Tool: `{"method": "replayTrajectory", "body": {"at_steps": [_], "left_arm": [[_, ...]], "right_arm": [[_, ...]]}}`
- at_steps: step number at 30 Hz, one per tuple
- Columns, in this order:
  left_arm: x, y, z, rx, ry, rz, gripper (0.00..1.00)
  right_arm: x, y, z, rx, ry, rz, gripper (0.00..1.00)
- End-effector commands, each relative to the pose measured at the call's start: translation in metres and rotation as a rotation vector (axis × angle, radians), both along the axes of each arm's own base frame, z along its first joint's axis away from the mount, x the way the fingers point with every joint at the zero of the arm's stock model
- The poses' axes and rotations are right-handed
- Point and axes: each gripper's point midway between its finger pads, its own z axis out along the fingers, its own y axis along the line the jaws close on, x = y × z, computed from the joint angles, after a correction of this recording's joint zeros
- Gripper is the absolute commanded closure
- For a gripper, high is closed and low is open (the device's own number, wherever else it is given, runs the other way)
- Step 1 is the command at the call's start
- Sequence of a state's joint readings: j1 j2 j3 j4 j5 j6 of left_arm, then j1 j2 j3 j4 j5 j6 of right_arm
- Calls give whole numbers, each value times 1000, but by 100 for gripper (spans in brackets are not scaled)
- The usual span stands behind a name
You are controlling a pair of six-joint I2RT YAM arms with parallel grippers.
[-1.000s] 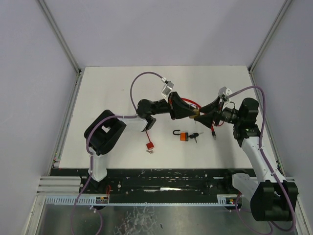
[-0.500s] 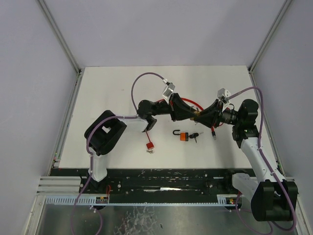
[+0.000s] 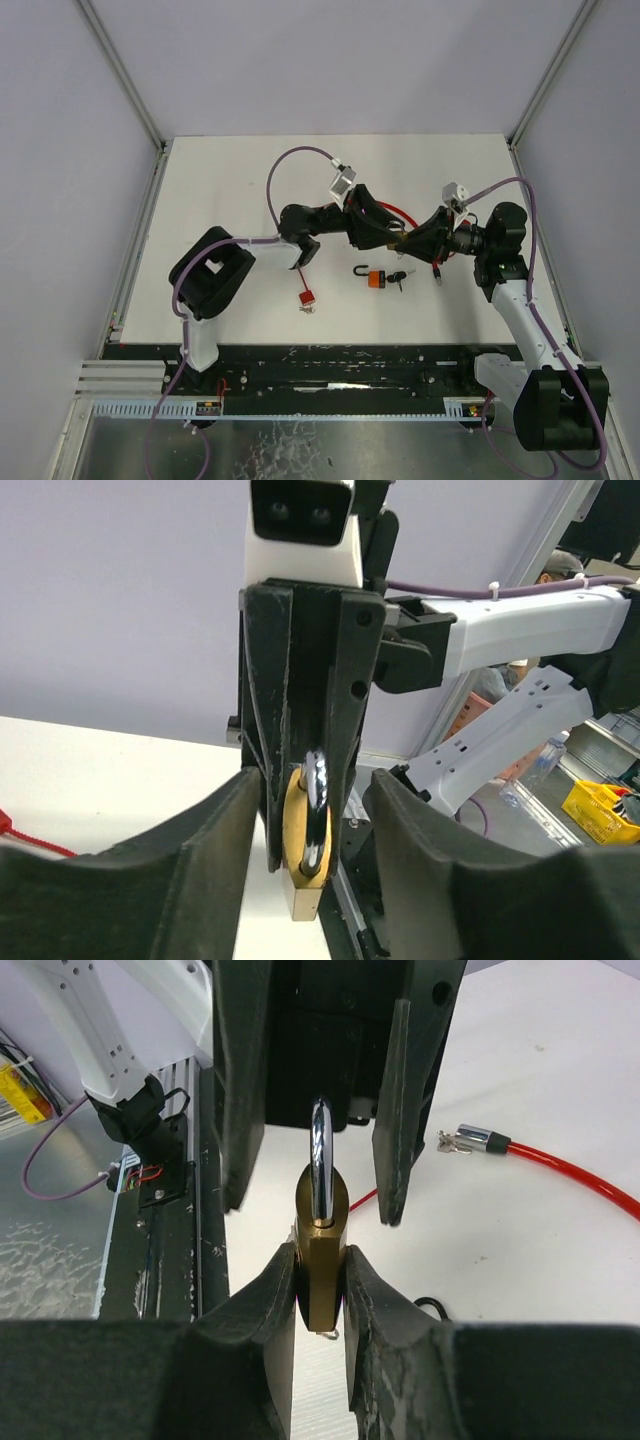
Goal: Lock with the key
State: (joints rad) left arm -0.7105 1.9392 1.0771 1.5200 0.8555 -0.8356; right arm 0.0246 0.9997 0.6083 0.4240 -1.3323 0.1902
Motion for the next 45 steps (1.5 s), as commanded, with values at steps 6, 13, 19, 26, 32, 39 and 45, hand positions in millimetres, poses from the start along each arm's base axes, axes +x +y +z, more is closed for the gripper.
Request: {"method": "replayTrajectory", "body": {"at_steps": [6,13,19,26,32,39,45], "left_arm": [[2,24,35,-76,-79,10,42],[-5,26,31,-58,-137,-6,39],[-15,19,28,-45,-156,-52,44],[-22,13,25,-35,-161,-87,52],[-20,11,24,-33,-148,-93,54],[-20,11,23,-34,-148,-91,54],[-16,13,26,-45,-134,-66,54]], "right_arm": [[-4,0,30,16,-88,47,100],[-3,-1,30,17,-78,47,100],[-2,-3,32,17,-82,35,100],[-1,-3,32,17,-78,33,100],[-1,-3,32,17,-76,33,100],[-1,-4,32,17,-75,31,100],[-1,-4,31,17,-74,31,100]]}}
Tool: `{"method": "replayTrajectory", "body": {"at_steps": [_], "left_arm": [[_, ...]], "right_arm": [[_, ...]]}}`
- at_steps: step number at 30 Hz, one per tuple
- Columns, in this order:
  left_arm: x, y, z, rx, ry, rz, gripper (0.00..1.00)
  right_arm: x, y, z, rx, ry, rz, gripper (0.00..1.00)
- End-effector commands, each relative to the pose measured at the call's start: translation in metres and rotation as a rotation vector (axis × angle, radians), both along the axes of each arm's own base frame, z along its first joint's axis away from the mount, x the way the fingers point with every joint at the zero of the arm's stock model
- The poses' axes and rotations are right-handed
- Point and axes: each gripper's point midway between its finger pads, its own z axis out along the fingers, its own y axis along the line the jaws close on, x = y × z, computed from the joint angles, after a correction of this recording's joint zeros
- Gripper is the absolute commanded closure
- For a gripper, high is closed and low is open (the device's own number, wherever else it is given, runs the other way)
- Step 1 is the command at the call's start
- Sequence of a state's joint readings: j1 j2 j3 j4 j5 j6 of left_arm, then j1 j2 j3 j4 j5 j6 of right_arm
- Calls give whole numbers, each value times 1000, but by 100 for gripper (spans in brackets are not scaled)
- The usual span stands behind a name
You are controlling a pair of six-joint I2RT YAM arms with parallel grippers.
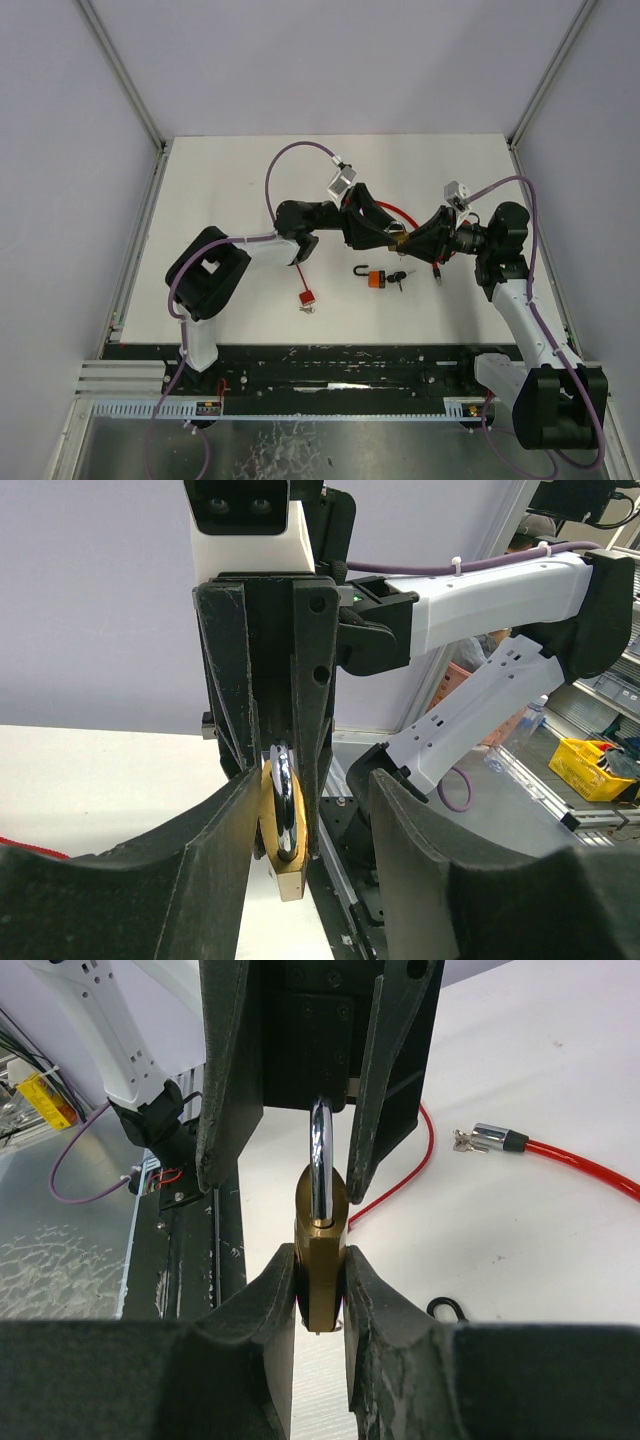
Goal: Lock with the key
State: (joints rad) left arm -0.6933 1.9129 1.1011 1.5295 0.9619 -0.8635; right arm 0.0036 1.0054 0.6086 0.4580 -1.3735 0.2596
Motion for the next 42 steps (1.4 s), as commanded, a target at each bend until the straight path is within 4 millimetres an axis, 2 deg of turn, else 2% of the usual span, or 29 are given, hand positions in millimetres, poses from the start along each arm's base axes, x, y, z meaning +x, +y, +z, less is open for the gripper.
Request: {"method": "replayTrajectory", "body": {"at_steps": [1,17,23,26,31,33,35,36,38,42], "left_arm": [[-4,4,16,-67,-68,7,55],[2,-1,2,-44,-100,9,56],[-5,-8,-1,-35,-103,-27,59],[-5,-9,-3,-33,-100,-33,68],[-6,-10,-4,-27,-107,-46,76],[-8,-10,-4,-23,-113,-54,85],[-9,-10,-3,-21,-112,-61,99],[-9,-9,-2,-22,-110,-64,100],[-8,-7,4,-38,-94,-44,100],[-1,3,21,-82,-49,23,100]], "right_arm": [[3,-1,28,2,-116,10,100],[2,-2,28,-17,-131,13,100],[3,-2,28,-17,-132,11,100],[2,-2,28,-18,-135,9,100],[3,-2,28,-18,-134,5,100],[4,-2,29,-19,-138,1,100],[5,-3,29,-21,-140,-10,100],[6,-3,29,-23,-145,-15,100],[7,-4,27,-29,-140,-27,95],[9,-5,21,-38,-142,-44,65]]}}
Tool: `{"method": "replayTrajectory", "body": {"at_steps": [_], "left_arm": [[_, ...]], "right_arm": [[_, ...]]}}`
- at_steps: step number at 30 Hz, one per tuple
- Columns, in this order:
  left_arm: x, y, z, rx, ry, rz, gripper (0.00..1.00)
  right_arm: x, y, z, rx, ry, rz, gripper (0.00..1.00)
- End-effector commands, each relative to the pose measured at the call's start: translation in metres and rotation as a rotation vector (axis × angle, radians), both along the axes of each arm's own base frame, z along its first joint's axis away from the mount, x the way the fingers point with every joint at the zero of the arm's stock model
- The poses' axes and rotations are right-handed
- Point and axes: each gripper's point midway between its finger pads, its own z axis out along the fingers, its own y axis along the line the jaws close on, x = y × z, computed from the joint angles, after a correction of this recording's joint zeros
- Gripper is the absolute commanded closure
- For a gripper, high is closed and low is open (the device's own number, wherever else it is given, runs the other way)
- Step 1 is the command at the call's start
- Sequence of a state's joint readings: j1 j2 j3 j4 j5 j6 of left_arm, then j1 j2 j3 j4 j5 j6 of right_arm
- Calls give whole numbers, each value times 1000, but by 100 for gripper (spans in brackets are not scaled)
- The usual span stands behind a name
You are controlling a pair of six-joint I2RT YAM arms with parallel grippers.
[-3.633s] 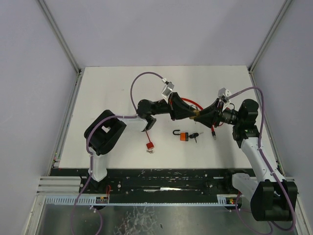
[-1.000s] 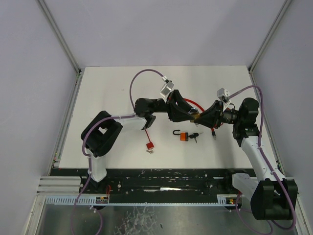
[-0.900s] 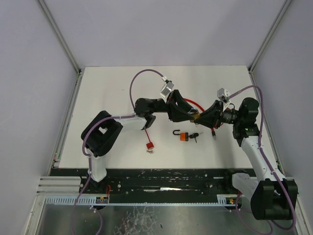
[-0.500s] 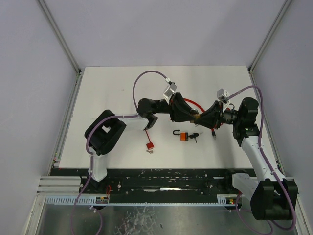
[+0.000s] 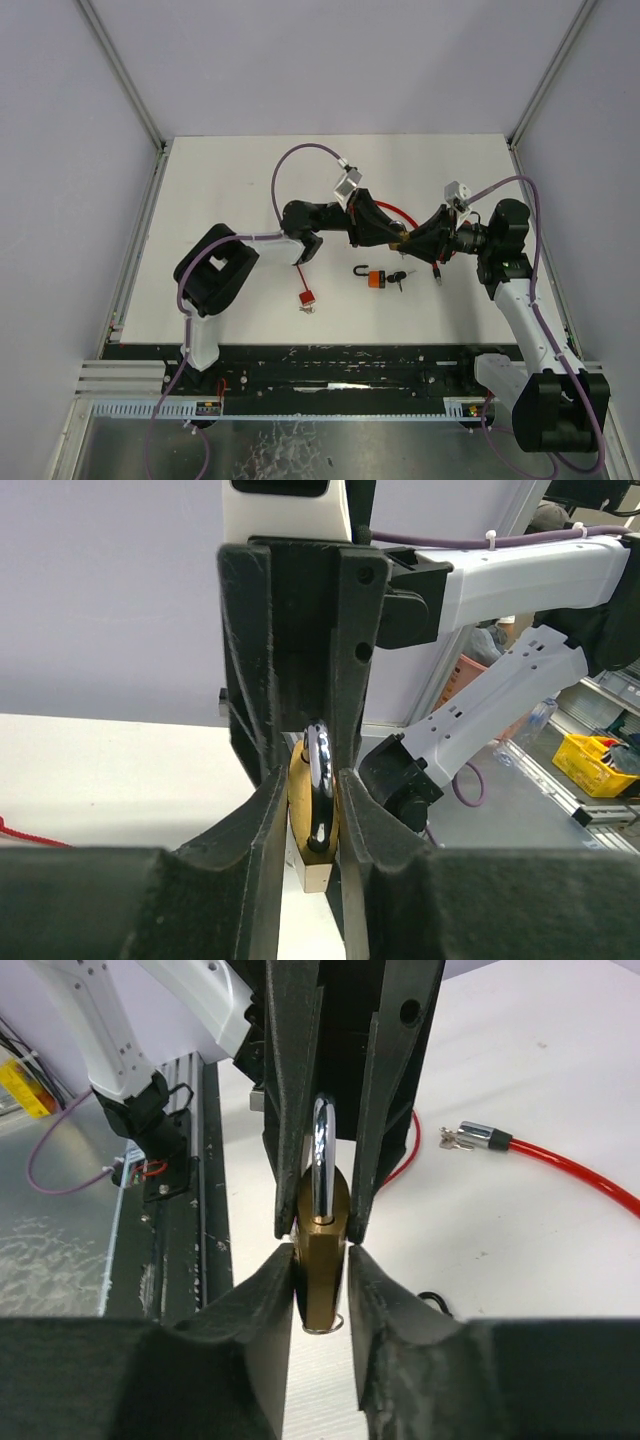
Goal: Lock with the key
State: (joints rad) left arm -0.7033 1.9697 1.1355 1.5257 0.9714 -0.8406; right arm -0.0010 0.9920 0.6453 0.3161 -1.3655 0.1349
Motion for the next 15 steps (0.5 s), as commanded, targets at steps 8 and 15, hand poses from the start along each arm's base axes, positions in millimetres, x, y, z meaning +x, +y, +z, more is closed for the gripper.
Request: {"method": "replayTrajectory", "body": {"at_steps": [8,15], "left_arm": [[-3,24,49,-132,-2,72,100],[-6,19,46,-117,4,40,100]], "right_arm": [[8,-2,21,-5,-106,-31,56],[5,0,27,26,-93,-22,62]]}}
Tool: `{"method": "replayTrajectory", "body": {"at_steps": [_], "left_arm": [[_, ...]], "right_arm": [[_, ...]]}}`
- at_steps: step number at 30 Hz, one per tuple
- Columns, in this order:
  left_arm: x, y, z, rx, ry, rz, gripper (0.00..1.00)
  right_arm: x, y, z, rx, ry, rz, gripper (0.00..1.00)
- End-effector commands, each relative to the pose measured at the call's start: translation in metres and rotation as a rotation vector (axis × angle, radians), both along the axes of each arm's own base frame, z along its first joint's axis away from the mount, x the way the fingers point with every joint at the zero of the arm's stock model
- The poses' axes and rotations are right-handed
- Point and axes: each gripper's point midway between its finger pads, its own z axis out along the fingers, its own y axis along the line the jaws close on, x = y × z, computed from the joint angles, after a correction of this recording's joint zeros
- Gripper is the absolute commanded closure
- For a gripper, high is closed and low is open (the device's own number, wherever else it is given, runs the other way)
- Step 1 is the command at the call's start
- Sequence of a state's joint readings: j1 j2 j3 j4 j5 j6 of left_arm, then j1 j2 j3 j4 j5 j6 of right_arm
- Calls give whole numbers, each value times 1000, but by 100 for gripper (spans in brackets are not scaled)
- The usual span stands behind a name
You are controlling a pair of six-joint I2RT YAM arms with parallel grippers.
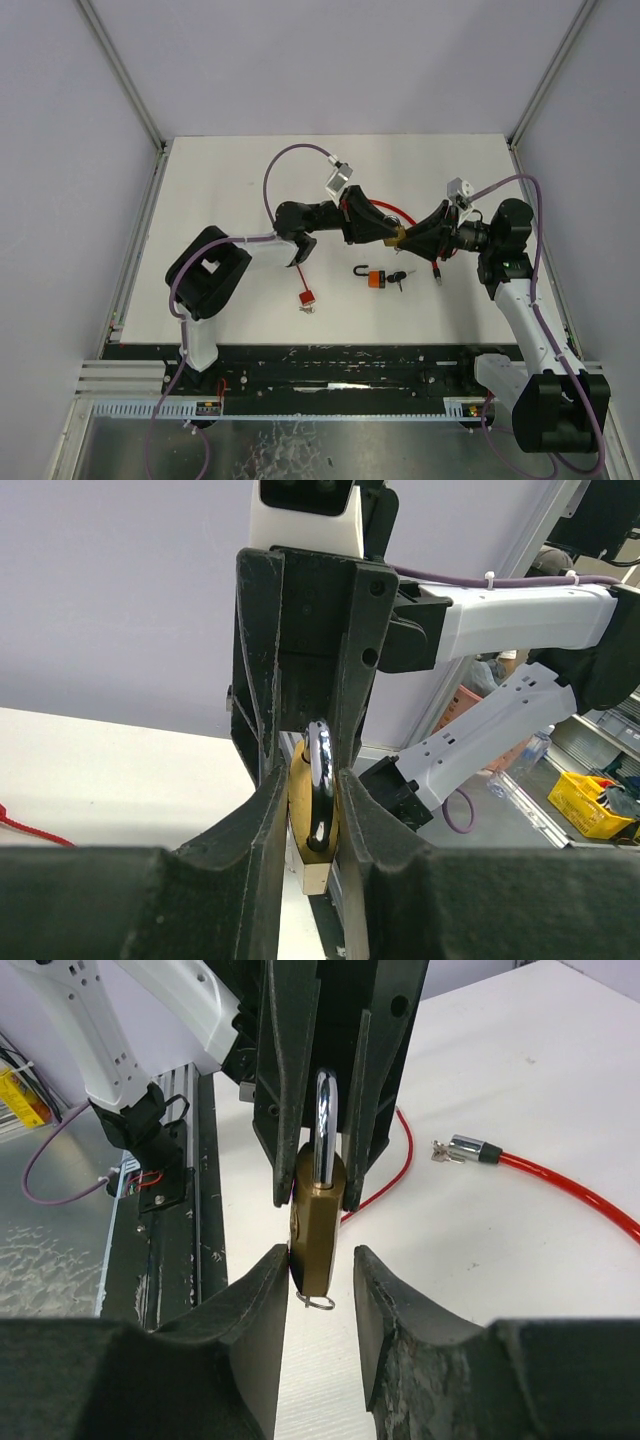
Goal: Lock with the key
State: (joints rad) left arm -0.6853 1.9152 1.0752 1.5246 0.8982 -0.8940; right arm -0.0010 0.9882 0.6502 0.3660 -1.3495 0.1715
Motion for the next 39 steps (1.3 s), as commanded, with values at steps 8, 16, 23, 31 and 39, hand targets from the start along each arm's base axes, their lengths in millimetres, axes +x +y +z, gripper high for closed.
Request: {"method": "replayTrajectory", "body": {"at_steps": [8,16,23,31,39], "left_arm": [[-14,0,32,-87,-78,-33,100],[-14,-2,29,-73,-65,-59,76],[-16,-8,20,-37,-60,-117,68],[-15,-9,12,-14,-75,-138,68],[-9,-6,9,-10,-71,-123,70]], "right_arm": [[-2,2,22,28,-57,19,75],[-4,3,33,32,-64,29,100],[-3,2,34,33,-52,28,100],[-3,0,39,32,-62,22,100],[-3,-4,43,30,-82,4,100]]}}
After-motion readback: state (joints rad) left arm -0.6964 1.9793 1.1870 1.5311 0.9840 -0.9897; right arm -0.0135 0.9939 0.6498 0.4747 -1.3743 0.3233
